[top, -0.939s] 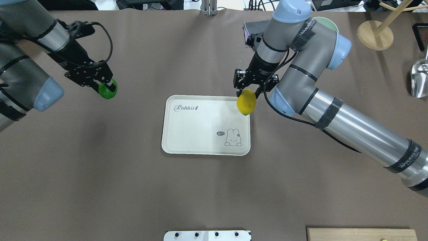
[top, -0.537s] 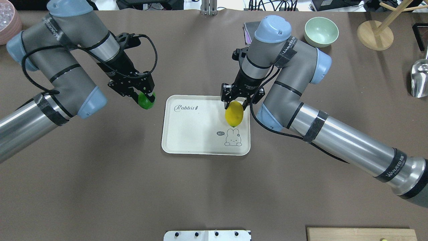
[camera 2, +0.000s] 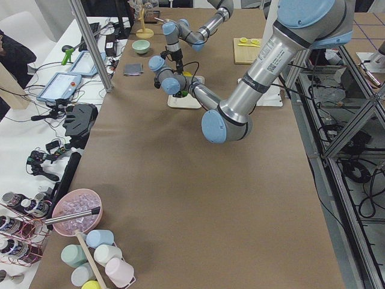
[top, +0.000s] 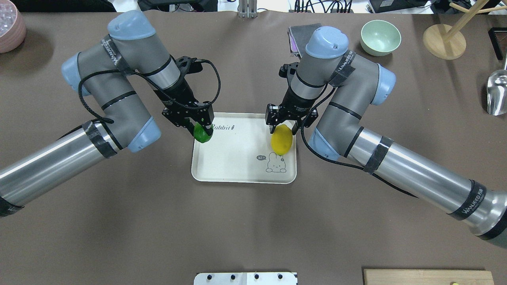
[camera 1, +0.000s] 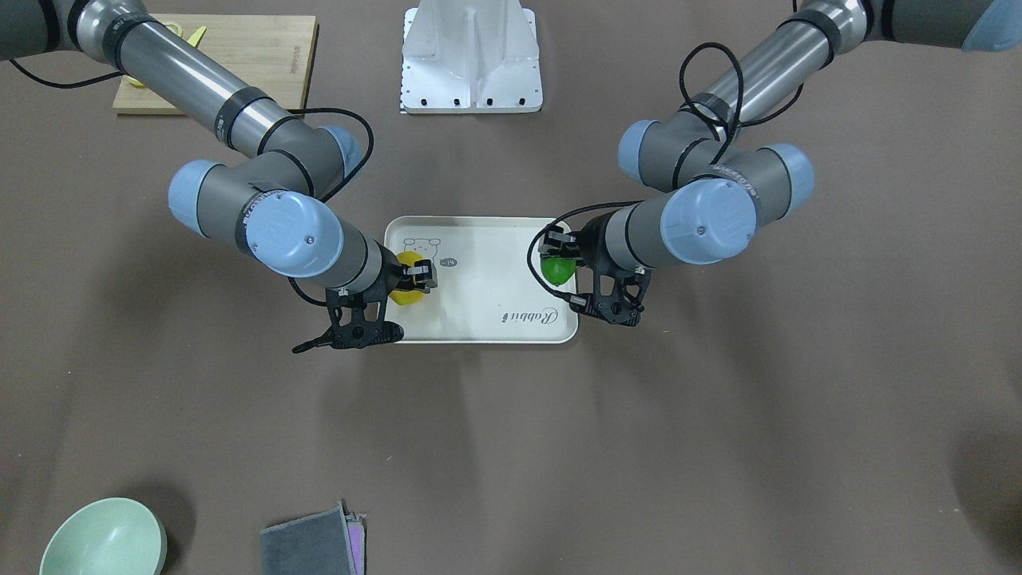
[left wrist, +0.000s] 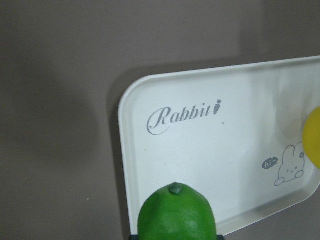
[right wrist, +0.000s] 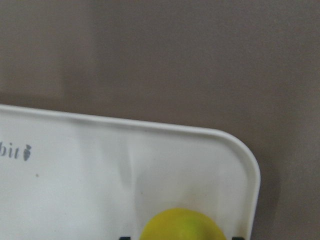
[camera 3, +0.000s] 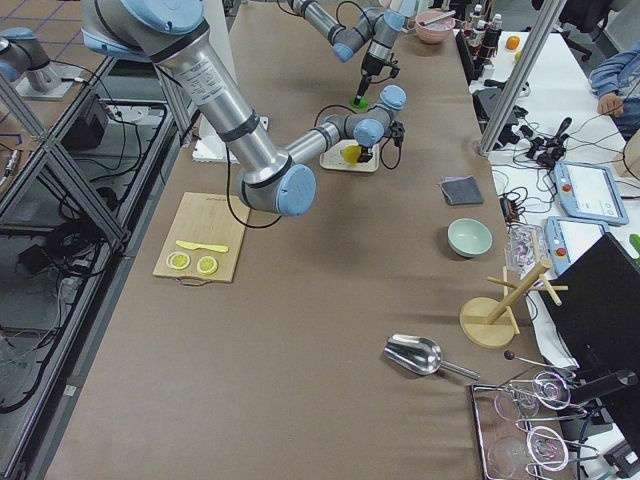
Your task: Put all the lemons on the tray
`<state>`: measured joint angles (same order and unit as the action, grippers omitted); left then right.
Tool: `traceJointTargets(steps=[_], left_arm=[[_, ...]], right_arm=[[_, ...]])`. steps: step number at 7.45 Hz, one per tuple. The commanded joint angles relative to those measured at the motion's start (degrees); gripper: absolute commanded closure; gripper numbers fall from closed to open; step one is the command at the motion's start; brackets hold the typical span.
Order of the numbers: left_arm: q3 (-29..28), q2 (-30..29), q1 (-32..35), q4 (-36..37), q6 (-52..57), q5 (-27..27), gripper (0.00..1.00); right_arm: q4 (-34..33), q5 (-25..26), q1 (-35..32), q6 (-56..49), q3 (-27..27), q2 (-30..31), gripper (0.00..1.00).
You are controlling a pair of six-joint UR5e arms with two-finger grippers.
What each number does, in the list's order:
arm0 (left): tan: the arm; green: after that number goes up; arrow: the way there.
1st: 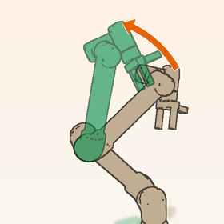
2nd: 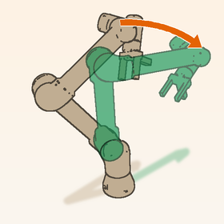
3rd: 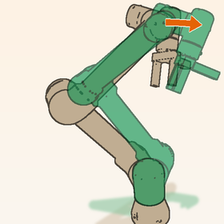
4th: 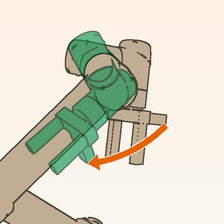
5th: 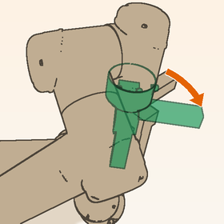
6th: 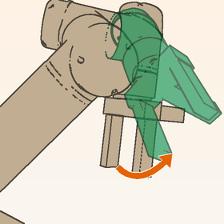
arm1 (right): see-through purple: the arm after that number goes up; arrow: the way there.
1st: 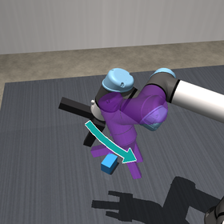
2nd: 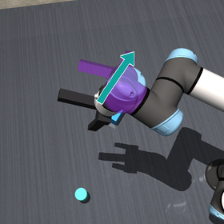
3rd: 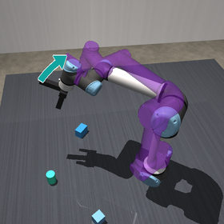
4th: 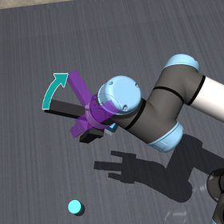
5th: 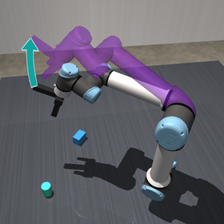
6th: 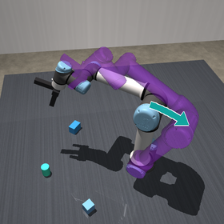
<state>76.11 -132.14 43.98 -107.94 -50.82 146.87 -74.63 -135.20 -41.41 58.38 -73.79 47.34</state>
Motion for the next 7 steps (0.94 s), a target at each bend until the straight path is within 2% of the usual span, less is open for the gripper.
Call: traceJointTargets(steps=[1, 3, 4, 5, 6, 7], left_arm=[[-2.88, -1.19, -2.40, -3.49, -0.07, -1.85, 1.00], [-3.42, -1.36, -2.41, -4.29, -0.07, -3.44, 1.00], [-3.68, -1.19, -2.76, -4.56, -0.07, -3.52, 0.70], [-3.51, -1.10, -2.76, -4.56, -0.07, -4.13, 0.02], [-3.51, -1.19, -2.76, -4.64, -0.16, -5.10, 0.02], [-3.51, -1.10, -2.67, -4.65, -1.03, -5.11, 0.02]], right_arm=[[0.01, 0.11, -0.42, -0.10, -0.03, -0.41, 0.01], [0.01, -0.41, -4.26, -0.80, 0.05, 0.11, 0.01], [0.01, -0.59, -6.38, -0.98, -0.21, 0.20, 0.01], [0.27, -1.46, -8.40, -2.29, -0.38, 0.21, 0.01], [0.19, -2.95, -10.68, -5.43, -1.43, 2.29, 0.01], [-0.77, -4.36, -12.10, -5.81, -5.09, 6.93, 0.01]])
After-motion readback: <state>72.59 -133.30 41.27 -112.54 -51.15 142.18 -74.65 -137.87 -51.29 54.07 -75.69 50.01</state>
